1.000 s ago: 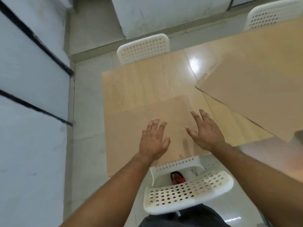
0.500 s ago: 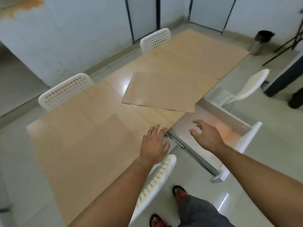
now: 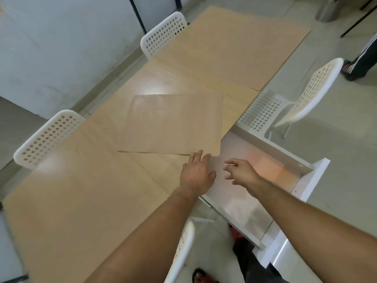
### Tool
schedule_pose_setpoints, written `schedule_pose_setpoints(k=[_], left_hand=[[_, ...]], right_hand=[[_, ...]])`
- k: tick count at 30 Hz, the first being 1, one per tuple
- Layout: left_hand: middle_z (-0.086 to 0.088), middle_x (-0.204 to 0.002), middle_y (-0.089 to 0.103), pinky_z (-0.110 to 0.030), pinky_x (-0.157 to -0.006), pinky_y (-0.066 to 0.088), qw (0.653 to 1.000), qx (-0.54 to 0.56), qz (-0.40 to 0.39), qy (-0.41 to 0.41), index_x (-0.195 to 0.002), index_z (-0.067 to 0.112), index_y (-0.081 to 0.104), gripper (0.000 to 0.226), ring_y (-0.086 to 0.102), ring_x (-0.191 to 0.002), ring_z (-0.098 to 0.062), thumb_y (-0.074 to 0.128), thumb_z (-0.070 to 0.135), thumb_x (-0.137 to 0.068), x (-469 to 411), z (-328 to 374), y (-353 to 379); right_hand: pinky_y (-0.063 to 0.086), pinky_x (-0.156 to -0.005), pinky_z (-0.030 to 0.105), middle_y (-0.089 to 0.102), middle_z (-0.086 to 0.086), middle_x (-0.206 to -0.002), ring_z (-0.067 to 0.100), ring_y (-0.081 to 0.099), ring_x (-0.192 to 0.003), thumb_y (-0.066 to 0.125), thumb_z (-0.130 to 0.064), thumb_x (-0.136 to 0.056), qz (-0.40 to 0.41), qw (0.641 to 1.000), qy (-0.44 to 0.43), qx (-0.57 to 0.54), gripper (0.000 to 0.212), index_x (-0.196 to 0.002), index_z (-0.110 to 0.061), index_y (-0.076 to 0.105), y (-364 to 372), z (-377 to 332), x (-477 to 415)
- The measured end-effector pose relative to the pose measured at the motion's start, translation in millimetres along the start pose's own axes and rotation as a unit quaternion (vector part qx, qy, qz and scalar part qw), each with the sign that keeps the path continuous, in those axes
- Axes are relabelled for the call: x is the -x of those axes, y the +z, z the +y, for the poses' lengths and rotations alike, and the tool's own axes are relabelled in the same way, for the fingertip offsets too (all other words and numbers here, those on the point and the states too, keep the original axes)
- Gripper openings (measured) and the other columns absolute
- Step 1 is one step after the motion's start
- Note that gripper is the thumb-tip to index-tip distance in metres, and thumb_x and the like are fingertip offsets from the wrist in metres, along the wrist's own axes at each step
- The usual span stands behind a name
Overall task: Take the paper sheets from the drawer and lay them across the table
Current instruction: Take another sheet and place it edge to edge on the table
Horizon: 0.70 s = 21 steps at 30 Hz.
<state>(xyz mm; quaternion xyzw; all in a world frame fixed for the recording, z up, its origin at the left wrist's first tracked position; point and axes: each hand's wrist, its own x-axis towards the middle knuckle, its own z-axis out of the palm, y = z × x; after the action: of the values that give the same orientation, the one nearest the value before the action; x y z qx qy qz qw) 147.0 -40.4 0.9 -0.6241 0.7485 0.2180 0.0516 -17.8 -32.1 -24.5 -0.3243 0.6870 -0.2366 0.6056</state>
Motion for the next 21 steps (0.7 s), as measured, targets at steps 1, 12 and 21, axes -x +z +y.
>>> schedule_pose_setpoints(k=[1,12,21], left_hand=[[-0.007,-0.163,0.024,-0.050,-0.112,0.034,1.000,-0.001,-0.001,-0.011,-0.152,0.020,0.033,0.063,0.019,-0.150,-0.025,0.051,0.038,-0.095,-13.7,3.4,1.5],[-0.004,-0.144,0.049,-0.041,-0.100,0.042,0.999,0.008,0.013,-0.038,-0.134,0.019,0.056,0.050,0.043,-0.134,-0.027,0.063,0.043,-0.091,-82.8,13.7,1.9],[0.013,-0.133,0.063,-0.030,-0.098,0.044,0.988,0.142,0.003,-0.068,-0.115,0.028,0.073,0.048,0.053,-0.122,-0.015,0.083,0.048,-0.073,-98.7,-15.7,-15.2]], right_hand=[[0.050,-0.075,0.033,0.066,0.003,-0.119,0.022,0.070,-0.094,0.051,-0.017,-0.097,-0.009,1.000,0.005,-0.013,0.033,-0.130,-0.019,0.059,-1.0,-5.0,-12.1],[0.049,-0.058,0.024,0.071,0.005,-0.093,0.018,0.067,-0.078,0.053,-0.012,-0.101,-0.063,0.988,0.050,-0.135,0.022,-0.117,-0.015,0.068,2.0,-10.7,-77.7],[0.050,-0.067,0.027,0.076,-0.008,-0.091,0.016,0.068,-0.079,0.055,-0.020,-0.102,-0.087,0.985,0.039,-0.140,0.016,-0.097,-0.022,0.071,1.8,-14.2,-78.9]])
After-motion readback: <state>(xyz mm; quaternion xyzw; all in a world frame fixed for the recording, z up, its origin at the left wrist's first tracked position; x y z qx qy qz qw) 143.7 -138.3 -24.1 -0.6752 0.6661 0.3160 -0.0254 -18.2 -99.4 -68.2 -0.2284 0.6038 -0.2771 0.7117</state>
